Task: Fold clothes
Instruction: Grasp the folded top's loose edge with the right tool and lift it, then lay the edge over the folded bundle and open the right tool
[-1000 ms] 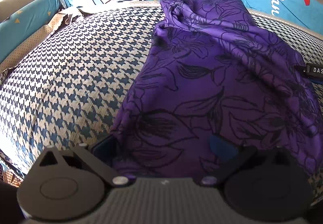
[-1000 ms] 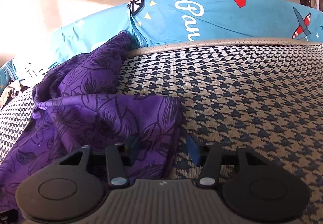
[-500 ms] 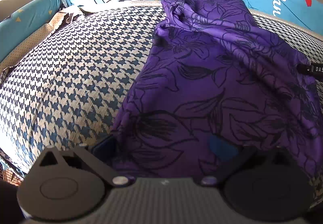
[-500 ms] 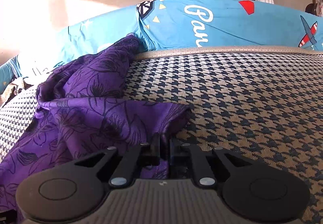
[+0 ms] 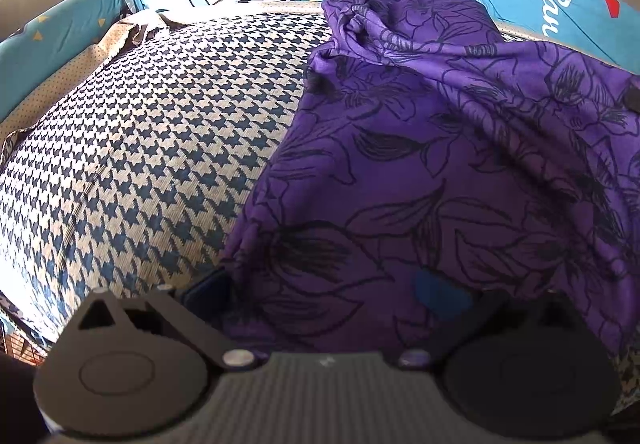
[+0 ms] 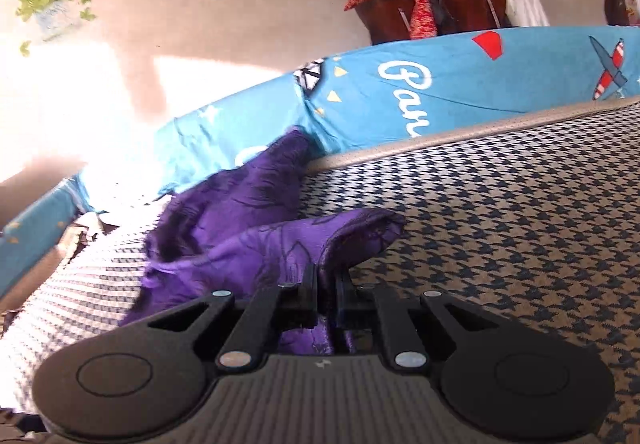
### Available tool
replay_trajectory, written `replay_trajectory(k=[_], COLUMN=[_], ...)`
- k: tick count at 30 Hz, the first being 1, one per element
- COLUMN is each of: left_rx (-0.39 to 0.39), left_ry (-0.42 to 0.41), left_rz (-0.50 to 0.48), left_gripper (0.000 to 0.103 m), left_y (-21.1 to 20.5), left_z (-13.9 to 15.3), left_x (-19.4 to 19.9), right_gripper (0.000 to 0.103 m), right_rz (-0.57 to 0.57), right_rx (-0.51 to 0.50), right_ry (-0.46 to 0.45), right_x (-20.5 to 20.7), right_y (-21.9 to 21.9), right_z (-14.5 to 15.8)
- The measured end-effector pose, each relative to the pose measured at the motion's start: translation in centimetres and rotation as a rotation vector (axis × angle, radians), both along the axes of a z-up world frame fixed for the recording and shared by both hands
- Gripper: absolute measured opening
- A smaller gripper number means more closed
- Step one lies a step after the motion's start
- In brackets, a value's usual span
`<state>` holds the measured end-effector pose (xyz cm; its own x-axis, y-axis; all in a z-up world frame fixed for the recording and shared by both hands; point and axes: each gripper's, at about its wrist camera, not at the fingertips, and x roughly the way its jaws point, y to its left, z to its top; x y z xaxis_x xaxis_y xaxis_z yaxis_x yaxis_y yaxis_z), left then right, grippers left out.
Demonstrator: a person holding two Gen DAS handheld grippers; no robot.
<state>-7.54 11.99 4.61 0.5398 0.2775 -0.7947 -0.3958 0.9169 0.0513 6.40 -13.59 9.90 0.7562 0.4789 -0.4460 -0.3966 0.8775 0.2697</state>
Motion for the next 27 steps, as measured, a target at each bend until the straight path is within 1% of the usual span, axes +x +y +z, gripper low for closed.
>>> replay_trajectory(k=[7, 15, 21, 27], left_rx=[-0.028, -0.037, -0.088, -0.099], left_ry=[-0.015, -0.066, -0.109, -0.172], left_rz=[0.023, 0.119, 0.198, 0.31], left_gripper=[0.103, 0.103, 0.103, 0.103], left_y=[0.7, 3.0, 5.9, 8.6], left_z=[0.5, 1.7, 2.6, 3.9], left_x=[-0.3, -1.5, -2.7, -4.3], right_gripper=[0.01, 0.01, 0.01, 0.01], right_rz=[0.123, 0.27, 0.39, 0.503], right_rx=[0.01, -0.069, -0.122, -0.203], right_ry=[-0.047, -0.128, -0.168, -0.188], right_x=[-3.3, -8.1, -11.7, -14.6], right_y=[1.9, 6.1, 9.9, 13.2], right_z=[2.0, 2.9, 2.5, 0.8])
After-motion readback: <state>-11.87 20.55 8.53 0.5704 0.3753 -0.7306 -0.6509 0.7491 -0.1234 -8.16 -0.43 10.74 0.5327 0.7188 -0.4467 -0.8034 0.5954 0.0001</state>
